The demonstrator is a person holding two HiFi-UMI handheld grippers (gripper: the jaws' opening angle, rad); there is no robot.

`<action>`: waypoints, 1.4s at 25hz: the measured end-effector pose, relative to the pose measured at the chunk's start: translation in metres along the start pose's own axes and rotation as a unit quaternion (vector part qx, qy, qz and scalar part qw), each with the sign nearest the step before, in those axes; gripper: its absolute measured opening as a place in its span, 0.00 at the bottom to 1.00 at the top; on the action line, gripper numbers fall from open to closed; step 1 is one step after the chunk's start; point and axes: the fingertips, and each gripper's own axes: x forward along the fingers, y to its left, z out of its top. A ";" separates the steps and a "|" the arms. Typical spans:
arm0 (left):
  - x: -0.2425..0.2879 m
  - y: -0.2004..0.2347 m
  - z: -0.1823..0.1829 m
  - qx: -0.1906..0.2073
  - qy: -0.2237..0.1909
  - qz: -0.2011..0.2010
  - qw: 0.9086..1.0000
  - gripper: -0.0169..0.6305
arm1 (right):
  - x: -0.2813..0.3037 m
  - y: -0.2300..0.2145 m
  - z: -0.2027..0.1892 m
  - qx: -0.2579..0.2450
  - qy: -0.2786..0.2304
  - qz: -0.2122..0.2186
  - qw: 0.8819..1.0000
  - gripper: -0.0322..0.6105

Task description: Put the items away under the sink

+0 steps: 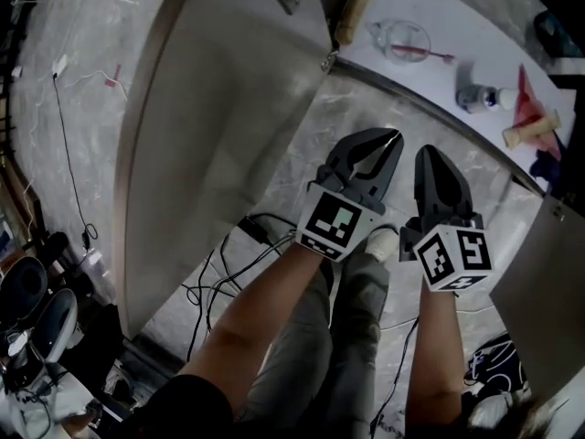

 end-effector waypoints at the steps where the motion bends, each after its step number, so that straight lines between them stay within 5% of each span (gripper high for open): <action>1: -0.004 -0.004 0.004 -0.001 0.004 -0.002 1.000 0.05 | -0.004 0.004 0.004 -0.001 0.001 -0.001 1.000 0.11; 11: -0.049 -0.041 0.066 -0.026 0.008 -0.009 1.000 0.05 | -0.051 0.045 0.069 0.005 -0.016 0.008 1.000 0.11; 21: -0.092 -0.085 0.135 -0.013 0.043 -0.028 0.999 0.05 | -0.117 0.084 0.134 -0.005 -0.019 0.009 1.000 0.11; 35: -0.152 -0.129 0.260 0.012 0.021 -0.046 0.999 0.05 | -0.201 0.154 0.232 -0.050 -0.042 0.037 0.997 0.11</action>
